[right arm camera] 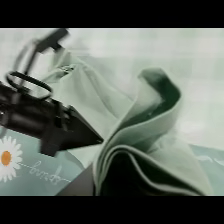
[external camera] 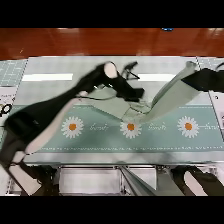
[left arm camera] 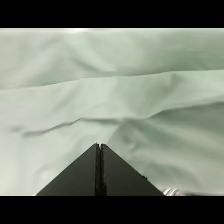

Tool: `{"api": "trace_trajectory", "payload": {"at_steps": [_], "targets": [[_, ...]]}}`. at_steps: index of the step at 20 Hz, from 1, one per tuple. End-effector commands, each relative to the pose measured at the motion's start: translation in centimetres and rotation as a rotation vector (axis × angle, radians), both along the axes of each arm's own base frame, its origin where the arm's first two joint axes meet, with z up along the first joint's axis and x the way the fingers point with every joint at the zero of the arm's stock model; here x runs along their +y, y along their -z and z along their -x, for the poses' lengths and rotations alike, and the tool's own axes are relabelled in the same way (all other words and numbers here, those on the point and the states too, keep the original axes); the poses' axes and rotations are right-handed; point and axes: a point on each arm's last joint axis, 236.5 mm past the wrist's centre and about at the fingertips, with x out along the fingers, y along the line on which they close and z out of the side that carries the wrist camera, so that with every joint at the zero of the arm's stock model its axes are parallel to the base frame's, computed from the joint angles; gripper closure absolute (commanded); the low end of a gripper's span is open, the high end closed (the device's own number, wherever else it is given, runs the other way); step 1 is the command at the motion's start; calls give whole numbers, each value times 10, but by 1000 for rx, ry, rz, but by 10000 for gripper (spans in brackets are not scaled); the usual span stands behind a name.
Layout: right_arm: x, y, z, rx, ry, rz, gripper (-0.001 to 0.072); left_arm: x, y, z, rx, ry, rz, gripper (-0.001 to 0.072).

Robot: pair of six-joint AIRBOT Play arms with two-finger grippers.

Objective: Fold the shirts.

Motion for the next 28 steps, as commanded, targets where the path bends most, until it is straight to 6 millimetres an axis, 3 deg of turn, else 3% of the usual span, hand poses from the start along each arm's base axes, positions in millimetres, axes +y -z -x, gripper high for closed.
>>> {"api": "trace_trajectory", "payload": {"at_steps": [1, 3, 6, 9, 12, 15, 16, 17, 18, 19, 21, 23, 25, 27, 28], "targets": [[51, 3, -36, -45, -29, -70, 690, 101, -52, -33, -182, -99, -120, 685], [98, 15, -59, -44, -79, -106, 690, 169, -79, -35, -261, -208, -167, 685], [177, 45, -88, 26, -183, -161, 690, 257, -103, -10, -344, -392, -183, 685], [244, 85, -110, 103, -269, -186, 690, 309, -108, 25, -405, -544, -171, 685], [294, 132, -120, 194, -309, -220, 690, 328, -95, 54, -394, -616, -169, 685], [325, 172, -112, 297, -339, -263, 687, 324, -75, 67, -344, -633, -148, 685], [330, 182, -110, 318, -339, -264, 551, 320, -70, 66, -333, -644, -126, 685], [330, 189, -107, 342, -342, -261, 338, 318, -65, 62, -325, -659, -107, 685], [328, 190, -101, 363, -361, -255, 297, 317, -61, 60, -317, -669, -98, 685], [320, 184, -98, 380, -376, -255, 297, 317, -57, 57, -311, -675, -98, 685], [285, 155, -102, 396, -389, -264, 297, 322, -55, 47, -334, -682, -107, 685], [222, 111, -102, 396, -401, -248, 298, 338, -62, 38, -353, -735, -108, 685], [129, 81, -90, 374, -364, -67, 298, 353, -77, 30, -367, -805, -78, 685], [12, 70, -67, 369, -180, 239, 298, 353, -89, 27, -359, -847, -15, 685], [-34, 68, -53, 367, -56, 336, 298, 349, -90, 27, -351, -848, 4, 685]]}}
